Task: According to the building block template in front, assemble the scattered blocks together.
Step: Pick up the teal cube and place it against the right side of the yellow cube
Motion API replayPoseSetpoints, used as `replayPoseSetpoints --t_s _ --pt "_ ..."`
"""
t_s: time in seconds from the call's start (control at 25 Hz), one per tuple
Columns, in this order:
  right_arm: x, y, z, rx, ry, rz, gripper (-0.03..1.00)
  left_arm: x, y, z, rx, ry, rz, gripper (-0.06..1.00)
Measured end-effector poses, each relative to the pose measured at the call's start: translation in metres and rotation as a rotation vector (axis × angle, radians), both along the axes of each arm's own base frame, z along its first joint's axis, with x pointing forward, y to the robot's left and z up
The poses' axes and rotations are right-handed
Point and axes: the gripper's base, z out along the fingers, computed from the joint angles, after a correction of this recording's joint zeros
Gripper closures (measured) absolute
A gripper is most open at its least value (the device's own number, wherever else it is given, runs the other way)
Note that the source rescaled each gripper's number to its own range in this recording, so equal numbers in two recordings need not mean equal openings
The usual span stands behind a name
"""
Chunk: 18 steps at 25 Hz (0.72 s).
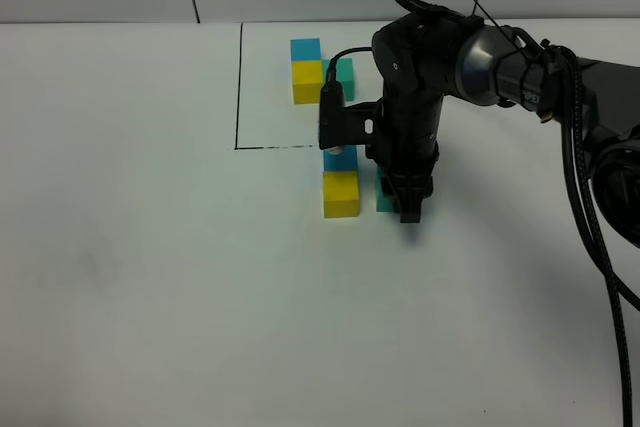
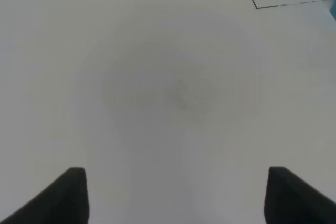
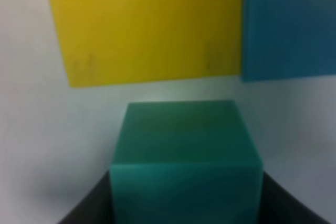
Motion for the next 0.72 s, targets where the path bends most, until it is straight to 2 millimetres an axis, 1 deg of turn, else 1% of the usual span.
replayPoseSetpoints --t_s 0.48,0.72 --pt "-0.006 0.013 -0.003 -0.003 -0.006 0.034 0.95 0.000 0.000 0.000 0.000 0.000 0.000 0.36" --pt "-0.006 0.013 -0.004 0.000 -0.005 0.033 0.95 0.000 0.000 0.000 0.000 0.000 0.000 0.36"
